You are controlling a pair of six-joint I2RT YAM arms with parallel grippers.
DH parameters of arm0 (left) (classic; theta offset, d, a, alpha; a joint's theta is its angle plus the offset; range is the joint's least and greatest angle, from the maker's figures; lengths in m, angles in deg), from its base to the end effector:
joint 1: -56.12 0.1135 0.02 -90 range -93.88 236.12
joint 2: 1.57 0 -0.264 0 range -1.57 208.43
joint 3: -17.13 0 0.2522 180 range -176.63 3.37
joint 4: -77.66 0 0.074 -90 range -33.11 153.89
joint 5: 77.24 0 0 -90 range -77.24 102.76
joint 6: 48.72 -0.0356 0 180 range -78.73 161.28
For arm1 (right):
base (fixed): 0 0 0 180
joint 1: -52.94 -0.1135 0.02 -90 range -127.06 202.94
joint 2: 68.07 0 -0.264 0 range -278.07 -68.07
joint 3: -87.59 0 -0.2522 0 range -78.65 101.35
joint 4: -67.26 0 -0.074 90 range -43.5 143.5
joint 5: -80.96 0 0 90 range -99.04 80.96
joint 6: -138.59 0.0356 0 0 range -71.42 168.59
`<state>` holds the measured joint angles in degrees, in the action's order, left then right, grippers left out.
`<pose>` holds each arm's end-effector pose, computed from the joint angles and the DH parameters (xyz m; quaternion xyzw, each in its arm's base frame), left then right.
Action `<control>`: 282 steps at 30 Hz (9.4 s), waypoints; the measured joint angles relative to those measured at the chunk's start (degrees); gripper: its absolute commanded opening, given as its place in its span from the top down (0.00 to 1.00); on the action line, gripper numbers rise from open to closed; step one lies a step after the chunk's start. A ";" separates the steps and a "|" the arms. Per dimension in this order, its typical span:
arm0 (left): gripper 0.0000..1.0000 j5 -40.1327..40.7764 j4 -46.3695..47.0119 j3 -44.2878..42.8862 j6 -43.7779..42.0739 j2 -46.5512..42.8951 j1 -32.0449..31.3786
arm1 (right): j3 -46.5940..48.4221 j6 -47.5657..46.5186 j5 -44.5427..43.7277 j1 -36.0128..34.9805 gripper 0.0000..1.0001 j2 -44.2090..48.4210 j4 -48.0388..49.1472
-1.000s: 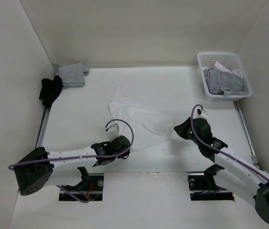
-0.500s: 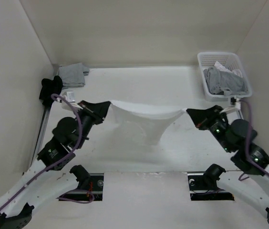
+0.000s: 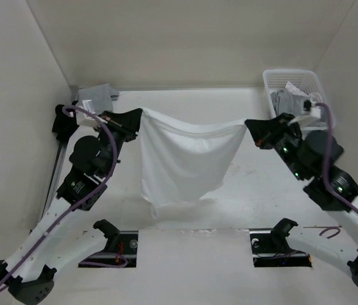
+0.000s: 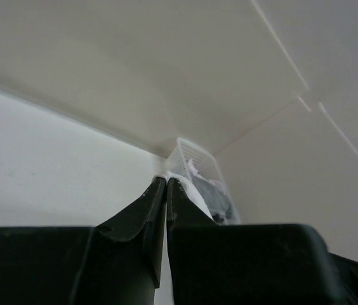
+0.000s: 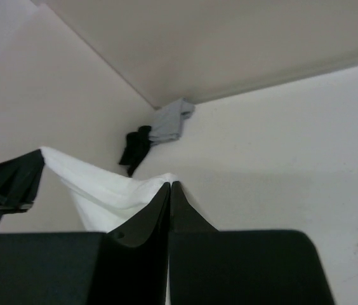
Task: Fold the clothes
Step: Flatten the tank top out, then fold the tank top
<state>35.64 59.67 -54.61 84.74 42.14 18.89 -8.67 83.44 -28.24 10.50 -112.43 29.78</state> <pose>0.1333 -0.0839 0.4331 -0.1860 0.6206 -0.3891 0.6549 0.1066 0.0816 0.4617 0.0742 0.6920 0.3520 0.6259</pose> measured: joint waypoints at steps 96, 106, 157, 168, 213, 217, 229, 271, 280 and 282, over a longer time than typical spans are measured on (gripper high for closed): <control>0.62 -16.55 25.09 36.87 7.98 31.87 24.83 | -42.99 11.82 18.14 14.58 0.70 -38.05 39.56; 0.70 -18.01 29.00 35.80 8.00 38.03 24.85 | -43.74 12.94 19.30 15.65 0.66 -37.13 40.74; 0.96 -23.41 -6.78 24.76 5.95 4.85 20.81 | -36.09 11.19 13.40 9.35 0.97 -5.07 8.94; 0.96 -23.52 9.77 22.88 7.52 30.97 24.41 | -30.91 8.17 25.68 24.46 0.97 -33.75 25.11; 0.73 -19.91 -24.20 47.04 14.01 -24.04 12.09 | -56.48 29.64 11.41 0.92 0.83 0.85 11.89; 0.69 -17.46 -26.45 45.33 14.25 -25.05 11.67 | -56.41 30.53 9.09 -1.31 0.68 1.64 9.11; 0.75 -13.77 -3.98 40.98 14.88 -1.38 0.92 | -46.82 21.81 6.25 -1.73 0.94 -11.43 16.37; 0.70 -20.46 36.85 31.95 14.47 31.63 18.36 | -46.23 14.47 23.10 21.97 0.52 -29.44 40.44; 0.70 -21.90 33.11 39.80 13.14 22.88 17.92 | -50.99 16.57 23.76 19.47 0.61 -28.33 39.15; 0.70 -22.08 32.70 40.24 13.09 22.16 17.81 | -50.97 17.31 24.02 19.47 0.65 -29.31 39.74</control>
<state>13.56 92.36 -14.37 97.83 64.30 36.70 -59.64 100.75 -4.22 29.98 -141.74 69.51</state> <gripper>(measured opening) 0.302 0.381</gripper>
